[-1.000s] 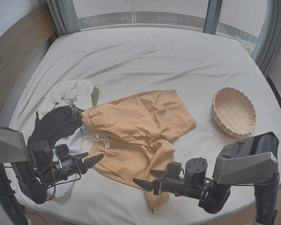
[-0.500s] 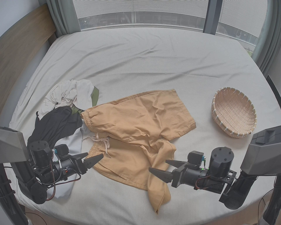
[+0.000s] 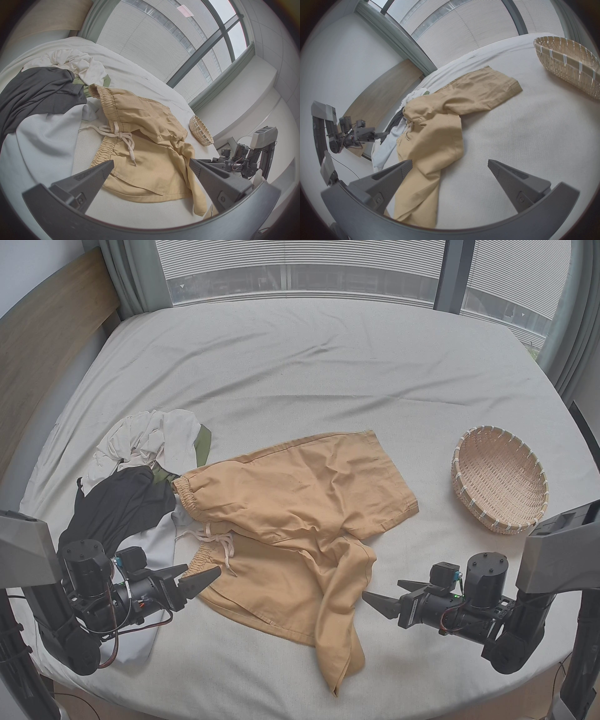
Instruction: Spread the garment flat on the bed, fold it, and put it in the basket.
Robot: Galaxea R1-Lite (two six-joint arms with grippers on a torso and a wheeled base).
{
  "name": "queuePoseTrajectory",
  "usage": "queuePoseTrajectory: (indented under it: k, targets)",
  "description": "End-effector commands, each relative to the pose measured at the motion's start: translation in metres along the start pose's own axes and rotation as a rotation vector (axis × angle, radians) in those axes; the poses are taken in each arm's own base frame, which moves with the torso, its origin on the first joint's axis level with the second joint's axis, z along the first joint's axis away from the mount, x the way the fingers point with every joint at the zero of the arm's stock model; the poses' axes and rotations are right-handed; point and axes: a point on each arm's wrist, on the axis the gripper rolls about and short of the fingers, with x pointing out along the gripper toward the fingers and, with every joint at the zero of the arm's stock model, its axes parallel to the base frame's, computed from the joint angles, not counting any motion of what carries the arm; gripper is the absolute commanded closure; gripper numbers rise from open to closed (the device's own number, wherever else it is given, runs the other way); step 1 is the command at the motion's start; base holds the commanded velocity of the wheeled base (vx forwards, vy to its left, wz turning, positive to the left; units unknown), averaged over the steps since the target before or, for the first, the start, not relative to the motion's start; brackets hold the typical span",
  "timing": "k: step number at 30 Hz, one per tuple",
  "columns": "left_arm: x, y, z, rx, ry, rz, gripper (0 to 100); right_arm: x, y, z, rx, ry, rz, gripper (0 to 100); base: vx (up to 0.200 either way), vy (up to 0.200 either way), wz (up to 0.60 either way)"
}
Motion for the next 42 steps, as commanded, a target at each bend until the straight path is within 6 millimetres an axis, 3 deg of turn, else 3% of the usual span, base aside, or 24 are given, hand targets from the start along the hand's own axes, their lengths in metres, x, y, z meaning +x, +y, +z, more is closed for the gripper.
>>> queuePoseTrajectory:
  k: [1,10,18,19,25,34,42]
  targets:
    - [0.001,0.0,0.0,0.001,0.001,-0.003,0,0.016,-0.012,-0.015,-0.001,0.04,-0.021,0,0.0,0.0,0.0]
    - [0.001,0.0,-0.001,-0.001,0.003,-0.002,0,0.039,0.002,-0.012,-0.024,0.003,0.047,0,0.0,0.0,0.0]
    - [0.0,0.0,-0.002,-0.004,0.009,0.001,0,0.051,-0.003,-0.019,-0.019,0.008,0.044,0,0.0,0.0,0.0]
    - [-0.001,0.0,-0.002,-0.005,0.011,0.002,0,0.054,-0.003,-0.018,-0.018,0.0,0.047,100,0.0,0.0,0.0]
    - [-0.002,0.0,-0.003,-0.007,0.012,0.004,0,0.05,-0.001,-0.013,-0.011,-0.011,0.047,100,0.0,0.0,0.0]
    - [-0.001,0.0,-0.004,-0.007,0.016,0.003,0,0.002,0.017,0.011,-0.027,-0.059,0.016,100,0.0,0.0,0.0]
    - [-0.002,-0.001,-0.003,-0.006,0.014,0.0,0,-0.015,0.017,0.023,-0.026,-0.1,0.002,100,0.0,0.0,0.0]
